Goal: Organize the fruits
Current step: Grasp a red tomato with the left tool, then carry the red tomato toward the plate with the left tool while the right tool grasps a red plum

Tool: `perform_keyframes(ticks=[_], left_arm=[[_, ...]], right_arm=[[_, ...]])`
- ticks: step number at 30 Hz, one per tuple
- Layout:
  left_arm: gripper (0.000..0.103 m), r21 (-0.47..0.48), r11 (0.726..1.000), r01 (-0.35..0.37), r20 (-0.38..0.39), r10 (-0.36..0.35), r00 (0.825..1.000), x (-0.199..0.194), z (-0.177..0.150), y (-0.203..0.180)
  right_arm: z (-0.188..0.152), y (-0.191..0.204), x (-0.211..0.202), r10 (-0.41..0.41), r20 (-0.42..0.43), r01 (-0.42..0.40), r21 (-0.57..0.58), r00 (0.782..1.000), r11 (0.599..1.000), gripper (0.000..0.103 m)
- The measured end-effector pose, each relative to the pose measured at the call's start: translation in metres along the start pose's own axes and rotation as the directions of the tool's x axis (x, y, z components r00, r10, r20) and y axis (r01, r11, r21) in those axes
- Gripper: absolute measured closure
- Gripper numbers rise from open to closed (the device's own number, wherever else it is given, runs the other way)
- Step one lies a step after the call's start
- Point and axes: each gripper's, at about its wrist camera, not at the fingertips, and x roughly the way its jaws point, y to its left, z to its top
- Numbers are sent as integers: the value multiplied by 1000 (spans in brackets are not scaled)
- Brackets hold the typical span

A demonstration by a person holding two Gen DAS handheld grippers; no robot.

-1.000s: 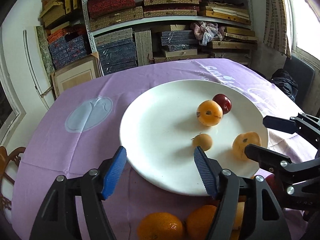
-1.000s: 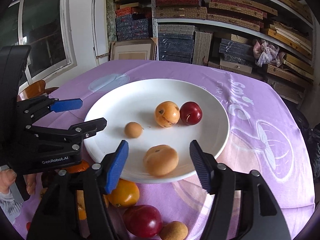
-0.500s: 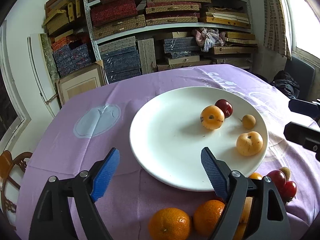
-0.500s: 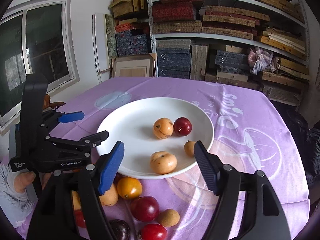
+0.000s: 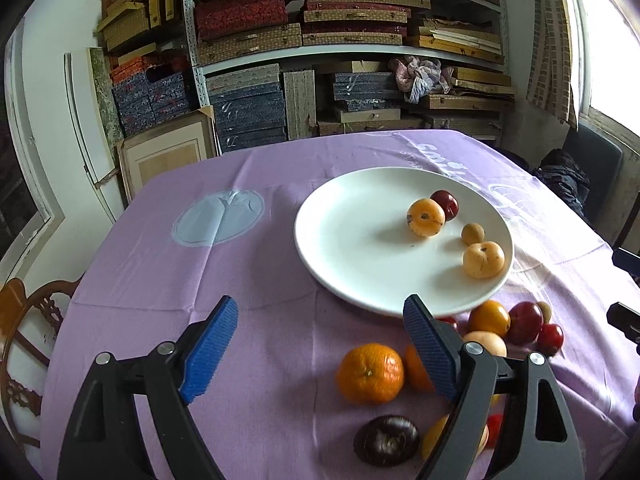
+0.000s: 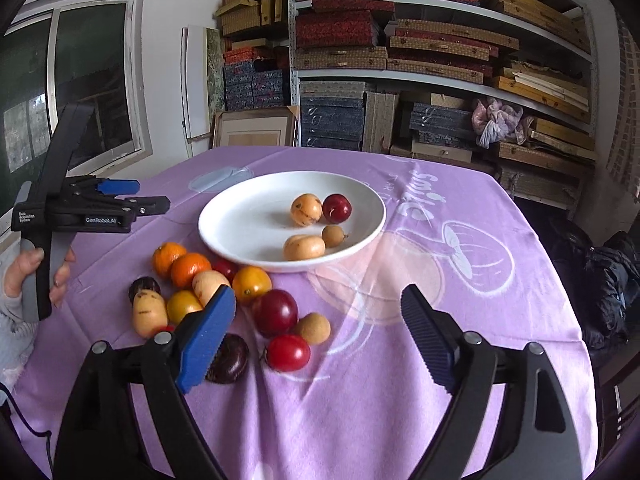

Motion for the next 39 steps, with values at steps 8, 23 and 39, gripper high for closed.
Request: perform_keyframes(ticks=[8,23,39], left_arm=[[12,24,999,43,-50,-42,998,-57,-73,-12],[12,71,978,196,-111,-187,976,-67,-133,-66],[71,68,950,305,-195,-287,938,-54,-139,-72]], right_arm=[[-29,0,-18,-7,29,6,22,1000,1000,6],[-29,-2,-22,-2,49,0,42,999,999,4],[-31,2,-17,5,35,-5,22,999,1000,4]])
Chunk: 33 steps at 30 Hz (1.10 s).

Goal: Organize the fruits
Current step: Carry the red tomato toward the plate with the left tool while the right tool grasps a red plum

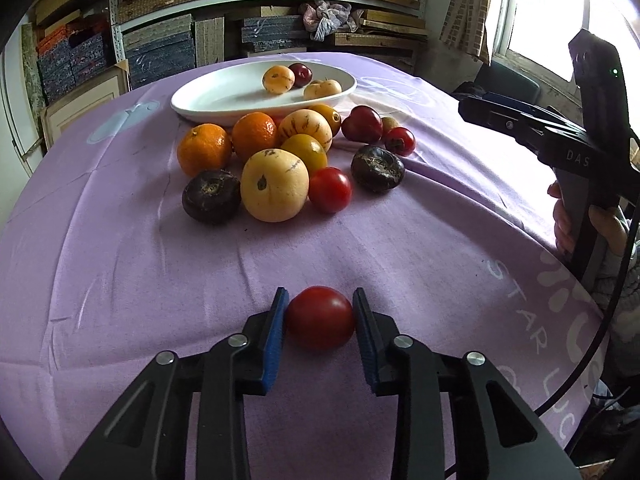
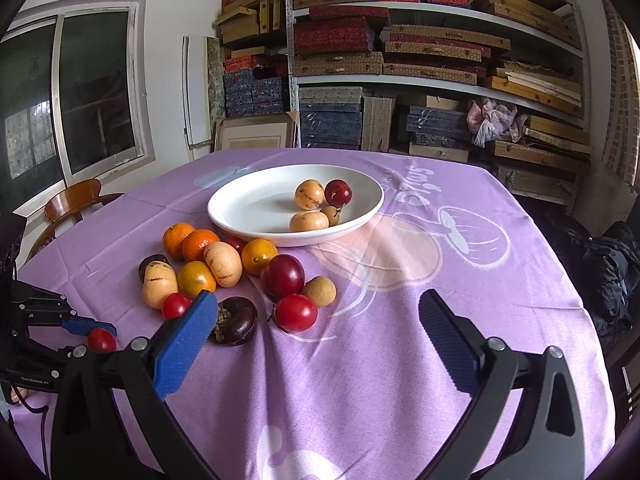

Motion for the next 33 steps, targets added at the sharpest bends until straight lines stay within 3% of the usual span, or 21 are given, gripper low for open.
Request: perform_keyframes(ticks=[3,5,6,7,9,13,22,33], left_arm=[[71,-14,1000,-10,25,10,1000,-5,-1,2],[71,-35,999,-5,37,6,999,-8,-1,5],[71,-48,999,0,37,2,999,-8,-1,8],[71,-58,998,0,40,2,999,-9,-1,10],[71,-67,998,-1,49,5,999,-11,-1,12],[71,-75,997,3,52,1,999,-13,-2,14],[71,-83,996,11,48,-7,999,-12,-3,16],[71,-92,996,11,35,-8,999,-9,-1,18]], right_arm=[[0,0,6,16,-32,-16,-1,999,1000,6],[1,1,12,31,-68,-31,-10,997,999,27],[1,2,18,43,-99,-45,-17,994,999,52],[0,3,24,55,-130,-58,-18,990,998,68],[0,5,30,73,-157,-77,-21,985,997,70],[1,12,36,34,-169,-47,-75,985,996,70],[5,16,76,45,-280,-71,-85,959,994,70],[7,21,87,39,-302,-70,-93,953,993,70]])
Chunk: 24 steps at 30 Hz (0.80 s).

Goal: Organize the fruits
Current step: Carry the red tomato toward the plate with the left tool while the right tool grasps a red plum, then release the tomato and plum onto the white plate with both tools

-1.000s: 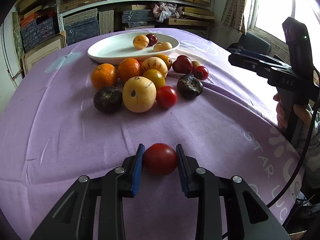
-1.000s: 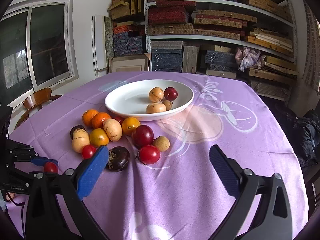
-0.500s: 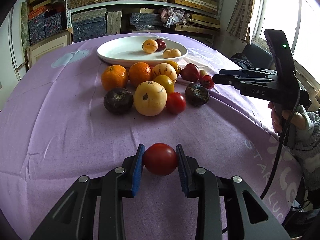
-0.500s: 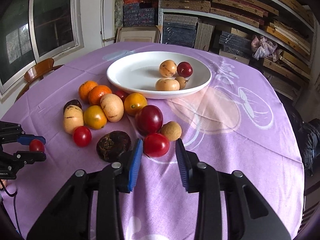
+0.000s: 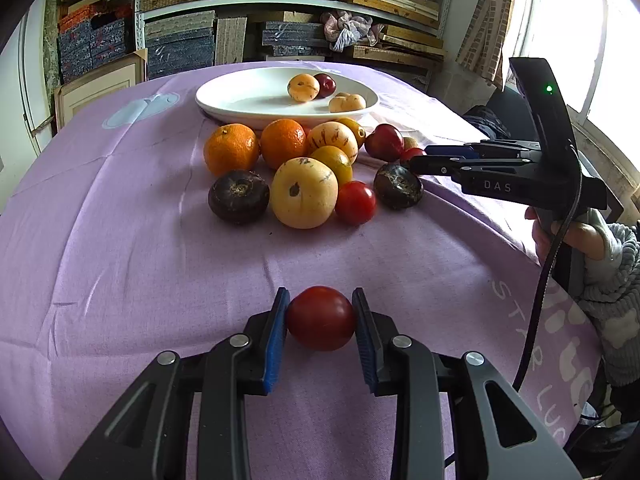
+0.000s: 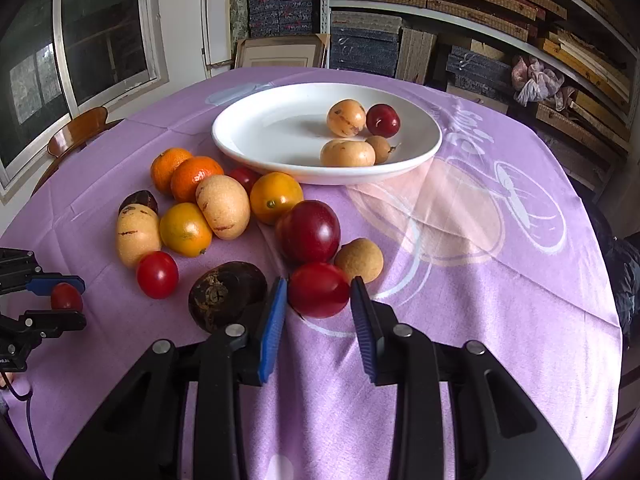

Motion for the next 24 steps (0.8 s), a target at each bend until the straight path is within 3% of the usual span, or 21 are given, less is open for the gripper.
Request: perform_keyframes(ticks=[5,10,14,17,24], left_arm=[[71,-5,1000,9,-16,-9,1000,4,3,2],[71,9,999,-40,-14,40,999,7,20,10],[71,9,995,-98,46,98,994,-2,64,23],[71,-6,989,-145,113,144,983,-1,109,31],[71,-63,985,-163,125,170,978,54,171,42]], right_arm=[[2,-2,8,23,-38,-23,6,999,1000,70],[-1,-10,-4,35,23,-36,32,999,999,70],[20,-34,-33,52,126,-66,116,991,991,70],[45,-44,-41,19,176,-43,134,984,990,70],[85,-39,6,-1,185,-28,157,983,987,70]])
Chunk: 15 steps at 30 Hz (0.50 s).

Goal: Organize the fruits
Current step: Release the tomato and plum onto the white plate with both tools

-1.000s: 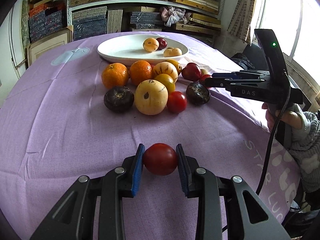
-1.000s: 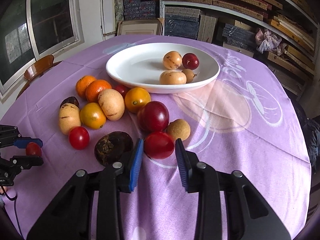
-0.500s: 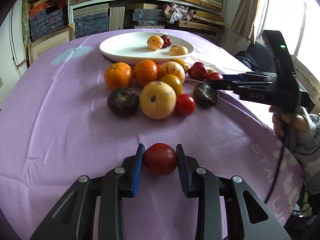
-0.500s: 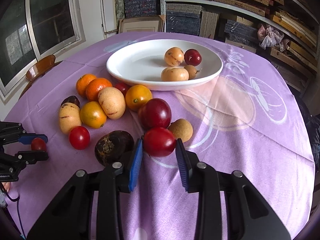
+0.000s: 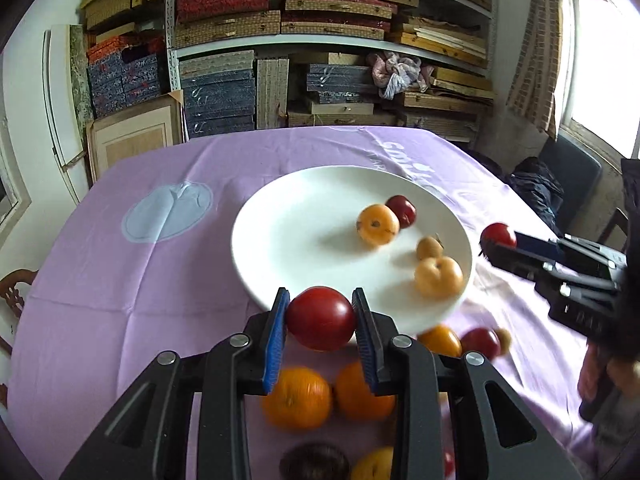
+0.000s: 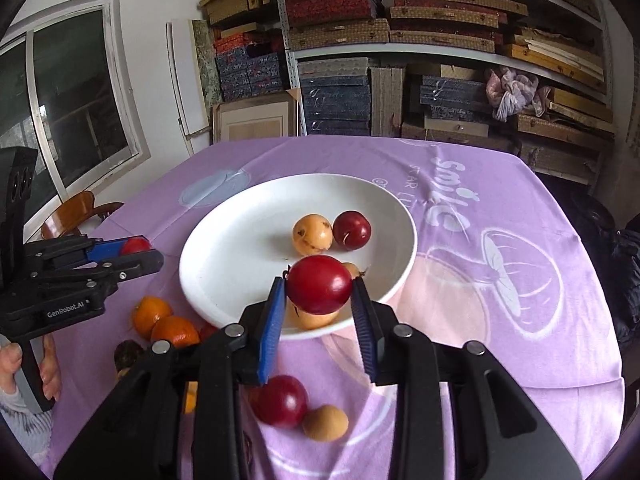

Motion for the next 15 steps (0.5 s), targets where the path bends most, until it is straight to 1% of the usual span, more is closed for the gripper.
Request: perform_keyframes(ticks=[3,6,8,9,11,13,15], left_arm=[[71,-27,1000,4,-17,-5,1000,23,11,4],[71,-3,1000,-21,-16,21,1000,37,15,2],[71,-3,1000,-23,-16,23,1000,42,11,4],[70,-4,1000,-17,-24,17,1000,45,10,5],[62,-23,1000,-6,-35,5,999,48,8,11],[62,-45,999,7,-37,-8,999,46,6,17],[62,-65,998,14,-21,-15,1000,38,7,23]], right_arm=[[5,8,22,3,-10,-3,-23,1000,1000,71],[6,18,33,-5,3,5,-71,1000,997,70],[5,18,35,0,29,2,-83,1000,997,66],[4,17,36,11,31,-9,-79,999,997,62],[2,15,36,22,31,-20,-73,999,997,62],[1,14,34,21,37,-19,-72,999,997,62],[0,12,28,23,48,-20,-68,999,997,62]])
